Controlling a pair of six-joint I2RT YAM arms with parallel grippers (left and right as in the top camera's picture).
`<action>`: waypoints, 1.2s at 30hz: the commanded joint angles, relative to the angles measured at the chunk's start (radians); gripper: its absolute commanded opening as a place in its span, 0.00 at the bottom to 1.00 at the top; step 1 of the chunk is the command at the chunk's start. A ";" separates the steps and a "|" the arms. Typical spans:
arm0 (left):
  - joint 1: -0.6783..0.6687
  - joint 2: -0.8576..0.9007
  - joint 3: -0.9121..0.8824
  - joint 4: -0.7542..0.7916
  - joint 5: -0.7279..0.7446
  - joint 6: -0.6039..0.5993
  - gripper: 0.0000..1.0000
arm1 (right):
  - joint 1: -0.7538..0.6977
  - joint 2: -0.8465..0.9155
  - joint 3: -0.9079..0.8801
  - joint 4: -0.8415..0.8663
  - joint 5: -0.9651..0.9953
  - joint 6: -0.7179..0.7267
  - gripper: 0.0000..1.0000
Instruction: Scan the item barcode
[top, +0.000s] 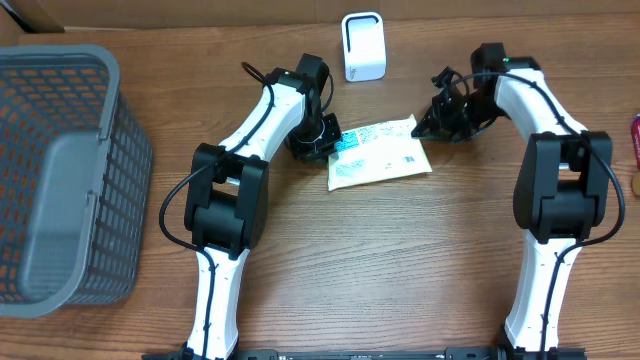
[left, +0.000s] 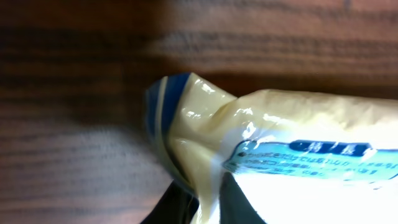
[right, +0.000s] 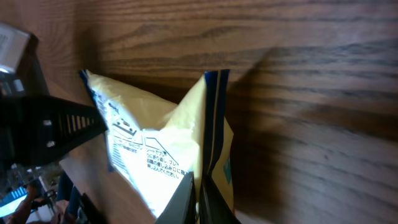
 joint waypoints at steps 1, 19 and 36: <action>0.011 -0.028 0.075 -0.037 0.064 0.097 0.09 | -0.015 -0.079 0.096 -0.048 0.106 0.003 0.04; 0.020 -0.029 0.201 -0.122 0.062 0.131 0.52 | 0.079 -0.416 0.138 -0.195 0.635 0.092 0.04; 0.026 -0.029 0.201 -0.166 0.051 0.150 0.56 | 0.393 -0.361 0.137 -0.122 0.699 0.328 0.04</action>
